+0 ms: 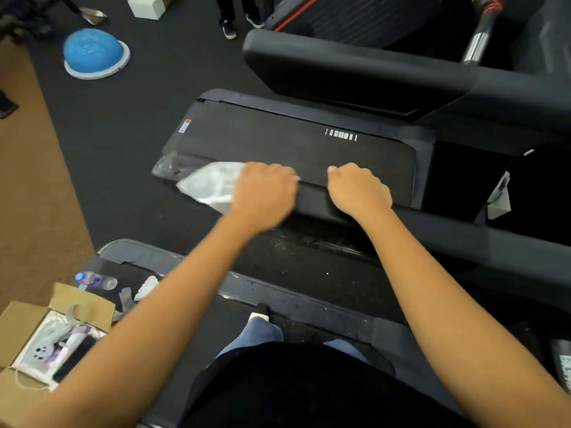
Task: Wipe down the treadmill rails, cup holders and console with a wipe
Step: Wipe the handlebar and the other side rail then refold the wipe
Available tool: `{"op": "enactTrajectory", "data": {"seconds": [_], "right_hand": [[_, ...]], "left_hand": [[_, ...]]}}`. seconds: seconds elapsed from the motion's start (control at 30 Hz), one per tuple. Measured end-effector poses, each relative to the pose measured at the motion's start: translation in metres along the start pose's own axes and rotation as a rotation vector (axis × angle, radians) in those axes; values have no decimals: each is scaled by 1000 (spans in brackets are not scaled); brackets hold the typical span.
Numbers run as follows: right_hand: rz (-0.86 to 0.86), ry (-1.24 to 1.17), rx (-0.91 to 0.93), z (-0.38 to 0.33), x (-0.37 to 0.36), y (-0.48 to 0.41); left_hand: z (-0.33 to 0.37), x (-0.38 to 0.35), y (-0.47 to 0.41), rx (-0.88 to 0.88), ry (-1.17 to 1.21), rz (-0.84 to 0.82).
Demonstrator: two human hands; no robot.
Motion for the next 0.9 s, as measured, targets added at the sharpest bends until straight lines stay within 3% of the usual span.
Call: {"op": "enactTrajectory", "data": {"seconds": [0.07,0.13,0.3,0.4,0.53,0.67,0.8,0.87,0.9], "right_hand": [[-56,6,63,-23,-13,1],[-60,36,113,-37,-23,2],[76,134,189,-34,-31,6],[98,148,204,-36,-33,8],[115,170,202,-36,-35,6],[99,162,185,-34,-35,4],[110,166,186,-35,-34,5],[120,161,185,-35,-34,6],[126,160,183,-36,-35,6]], "left_hand": [[18,7,3,-45,138,59],[-8,2,1,-46,120,19],[-118,-13,12,251,-44,-37],[-96,-8,16,311,-46,39],[-30,-6,42,126,227,-4],[-105,-9,40,112,328,-21],[-181,-36,43,631,666,-203],[-170,-37,52,842,755,-181],[-159,-34,57,927,798,-79]]}}
Point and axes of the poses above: each hand's wrist, its own y-axis away from the middle knuckle, its own x-axis out of the back of the hand, z = x × y, the point moved 3 cm from there along -y, towards the middle knuckle, and after that the axes turned 11 degrees about -y, right-handed, at the moved point
